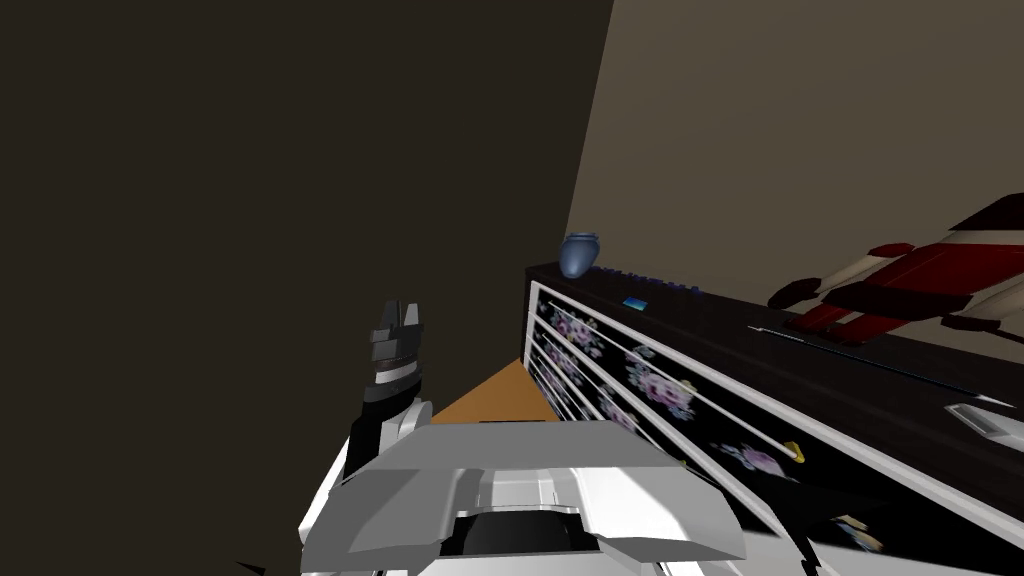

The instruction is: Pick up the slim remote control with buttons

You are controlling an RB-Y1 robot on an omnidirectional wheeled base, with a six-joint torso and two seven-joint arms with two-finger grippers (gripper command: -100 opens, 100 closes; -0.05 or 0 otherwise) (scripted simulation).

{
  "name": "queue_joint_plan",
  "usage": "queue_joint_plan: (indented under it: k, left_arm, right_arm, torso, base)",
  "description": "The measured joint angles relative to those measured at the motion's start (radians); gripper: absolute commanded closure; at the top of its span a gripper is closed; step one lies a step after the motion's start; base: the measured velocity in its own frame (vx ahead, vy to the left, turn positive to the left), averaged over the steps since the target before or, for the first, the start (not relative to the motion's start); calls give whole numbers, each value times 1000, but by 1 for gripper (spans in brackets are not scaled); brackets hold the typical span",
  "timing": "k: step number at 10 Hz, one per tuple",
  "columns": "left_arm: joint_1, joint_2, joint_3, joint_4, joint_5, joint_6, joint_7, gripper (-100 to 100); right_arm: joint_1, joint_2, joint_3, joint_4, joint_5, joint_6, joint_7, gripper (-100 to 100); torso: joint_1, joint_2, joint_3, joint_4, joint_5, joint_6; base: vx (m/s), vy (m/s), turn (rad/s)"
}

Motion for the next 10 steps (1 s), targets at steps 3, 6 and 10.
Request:
queue_joint_plan:
  k: [3,6,10]
  left_arm:
    - [0,0,0,0,0,0,0,0]
    - [0,0,0,0,0,0,0,0]
    - [0,0,0,0,0,0,0,0]
  right_arm:
    - [7,11,5,-32,-12,39,-22,100]
    - [7,11,5,-34,-12,38,-21,100]
    - [0,-10,5,-39,-8,25,-19,100]
  torso:
    - [0,0,0,0,0,0]
    - [-2,-1,0,0,0,1]
    - [-1,-1,0,0,1,0]
  base:
    - [-8,10,-7]
    - [0,0,0]
    - [10,-14,31]
